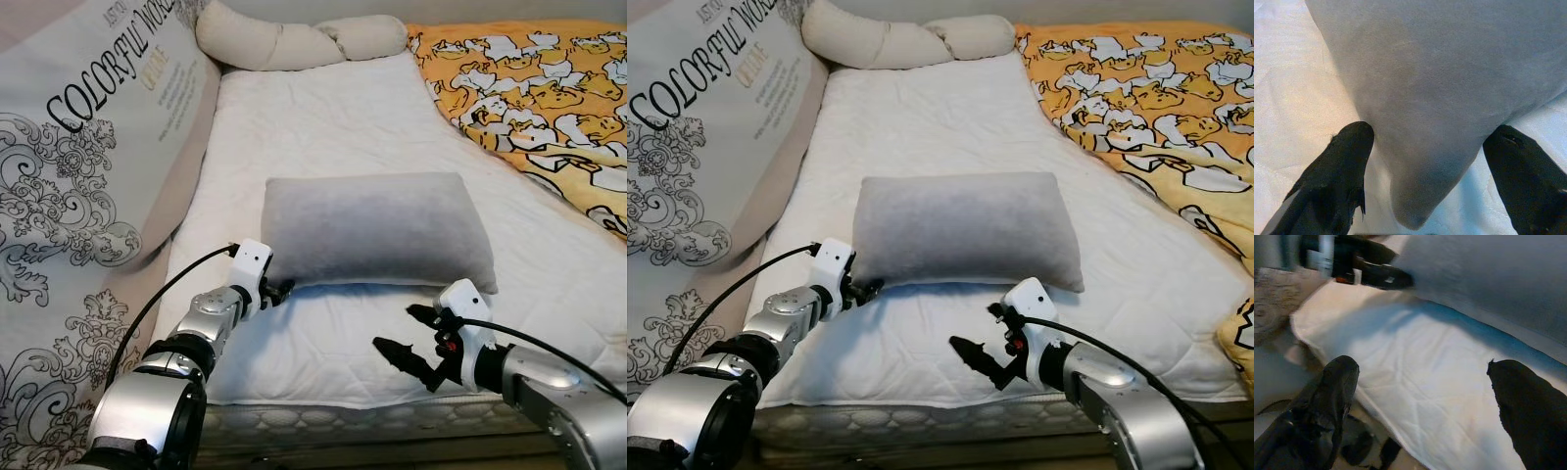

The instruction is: Clean up the room

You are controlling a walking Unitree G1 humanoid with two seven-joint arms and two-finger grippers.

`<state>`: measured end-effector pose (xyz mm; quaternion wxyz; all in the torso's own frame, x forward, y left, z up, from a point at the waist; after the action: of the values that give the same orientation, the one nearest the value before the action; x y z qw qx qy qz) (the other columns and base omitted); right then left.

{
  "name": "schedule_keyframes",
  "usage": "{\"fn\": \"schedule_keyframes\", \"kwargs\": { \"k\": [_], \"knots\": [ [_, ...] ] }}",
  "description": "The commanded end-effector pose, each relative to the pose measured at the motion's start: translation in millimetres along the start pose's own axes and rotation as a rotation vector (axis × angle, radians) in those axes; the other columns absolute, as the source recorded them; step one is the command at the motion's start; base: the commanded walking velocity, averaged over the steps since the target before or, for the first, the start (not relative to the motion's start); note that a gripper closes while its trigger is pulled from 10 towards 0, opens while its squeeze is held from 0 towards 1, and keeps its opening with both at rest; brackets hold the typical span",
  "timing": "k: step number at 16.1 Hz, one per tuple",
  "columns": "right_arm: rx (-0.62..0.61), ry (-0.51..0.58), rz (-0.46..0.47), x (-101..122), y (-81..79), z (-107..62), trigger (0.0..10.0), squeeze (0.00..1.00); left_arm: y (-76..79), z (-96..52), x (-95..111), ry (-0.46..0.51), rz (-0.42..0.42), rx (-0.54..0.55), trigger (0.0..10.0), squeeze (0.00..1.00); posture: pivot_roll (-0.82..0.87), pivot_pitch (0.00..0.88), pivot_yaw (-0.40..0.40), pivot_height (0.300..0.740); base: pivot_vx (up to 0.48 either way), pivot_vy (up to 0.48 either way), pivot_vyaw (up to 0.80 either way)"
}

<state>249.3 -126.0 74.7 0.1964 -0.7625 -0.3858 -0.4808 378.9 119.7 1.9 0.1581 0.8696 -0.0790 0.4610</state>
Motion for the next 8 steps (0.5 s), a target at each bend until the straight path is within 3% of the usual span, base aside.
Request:
{"fn": "schedule_keyframes", "kwargs": {
  "k": [1, 8],
  "knots": [
    [0.034, 0.009, -0.012, 4.8, -4.4, 0.1, 10.0, 0.0, -2.6, -0.1, 2.4, -0.006, 0.006, 0.01, 0.0, 0.0, -0.29, 0.0, 0.107, 0.74, 0.0, 0.0, 0.0],
    [0.072, -0.001, -0.029, 4.7, -9.0, -1.4, 10.0, 0.0, -2.0, -0.4, -4.2, -0.032, 0.025, 0.006, 0.0, 0.0, -0.29, 0.0, 0.107, 0.74, 0.0, 0.0, 0.0]
  ]
}}
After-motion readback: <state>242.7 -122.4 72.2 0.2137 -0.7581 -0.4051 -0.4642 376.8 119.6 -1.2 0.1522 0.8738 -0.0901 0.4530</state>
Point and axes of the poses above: a point about 5 cm out from each wrist's last joint towards the gripper, its own z axis pointing out of the wrist towards the gripper, its own x axis along the axis of the wrist's last joint, y = z × x, the point moved 6 cm from there along z, pointing out of the wrist towards the gripper, and after that the axes turned 15 degrees about -z, right-handed, at the moved point
